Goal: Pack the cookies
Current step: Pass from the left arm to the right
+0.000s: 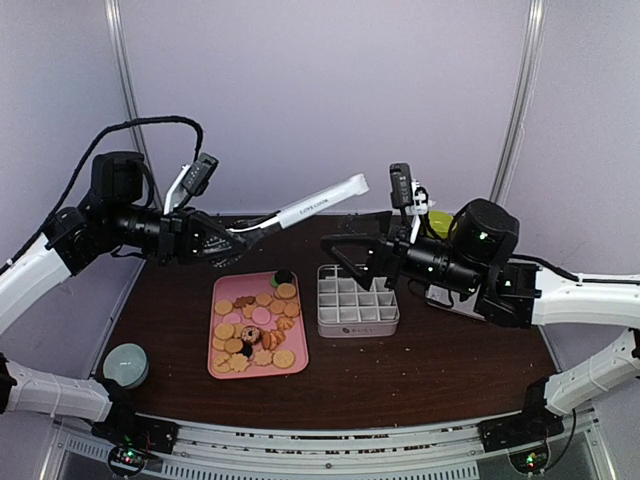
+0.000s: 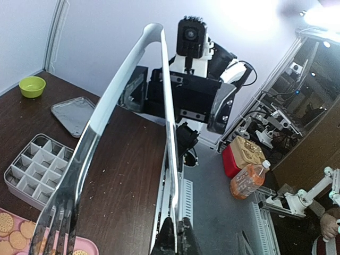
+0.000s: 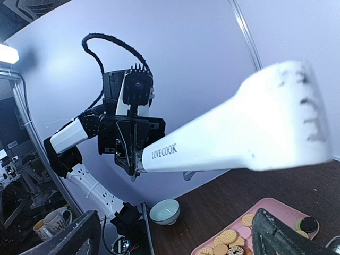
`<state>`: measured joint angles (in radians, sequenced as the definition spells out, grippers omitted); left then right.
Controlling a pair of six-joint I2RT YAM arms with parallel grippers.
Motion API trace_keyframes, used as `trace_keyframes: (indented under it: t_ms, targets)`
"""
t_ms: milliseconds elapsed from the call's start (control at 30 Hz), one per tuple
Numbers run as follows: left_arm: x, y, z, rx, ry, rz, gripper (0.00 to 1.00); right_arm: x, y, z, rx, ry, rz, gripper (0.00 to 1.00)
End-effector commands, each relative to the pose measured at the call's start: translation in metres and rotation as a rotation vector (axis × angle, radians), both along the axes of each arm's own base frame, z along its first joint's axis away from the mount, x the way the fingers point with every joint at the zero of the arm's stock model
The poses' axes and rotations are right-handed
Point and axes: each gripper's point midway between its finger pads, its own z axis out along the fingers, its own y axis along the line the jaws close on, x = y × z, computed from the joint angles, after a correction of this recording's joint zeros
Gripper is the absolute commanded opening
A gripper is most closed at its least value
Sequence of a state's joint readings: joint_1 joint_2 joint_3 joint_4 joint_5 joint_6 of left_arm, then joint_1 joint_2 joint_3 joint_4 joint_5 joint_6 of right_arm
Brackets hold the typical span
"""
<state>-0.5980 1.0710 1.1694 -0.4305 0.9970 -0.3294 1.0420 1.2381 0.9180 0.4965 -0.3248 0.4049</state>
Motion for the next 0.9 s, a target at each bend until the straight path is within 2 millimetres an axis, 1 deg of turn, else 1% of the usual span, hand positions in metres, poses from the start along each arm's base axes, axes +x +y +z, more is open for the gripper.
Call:
trace_keyframes:
  t_ms: [0,133,300,467,700,867]
  targets:
    - [-0.007,0.000,0.030,-0.107,-0.010,-0.058,0.00,-0.003,0.009,0.034,0.144,-0.030,0.080,0.98]
    - [-0.008,0.001,0.030,-0.114,-0.015,-0.060,0.00,0.004,0.011,0.045,0.236,-0.012,0.093,0.96]
    - [-0.008,0.001,0.029,-0.120,-0.032,-0.051,0.00,0.011,0.018,0.054,0.328,0.029,0.113,0.94]
    - [-0.005,0.005,0.029,-0.121,-0.058,-0.031,0.00,0.015,0.017,0.063,0.429,0.072,0.153,0.91]
    - [-0.003,0.009,0.029,-0.119,-0.081,-0.013,0.00,0.019,0.027,0.060,0.400,0.104,0.168,0.82]
    - [-0.003,0.009,0.028,-0.121,-0.073,-0.011,0.00,0.019,0.034,0.068,0.414,0.102,0.194,0.82]
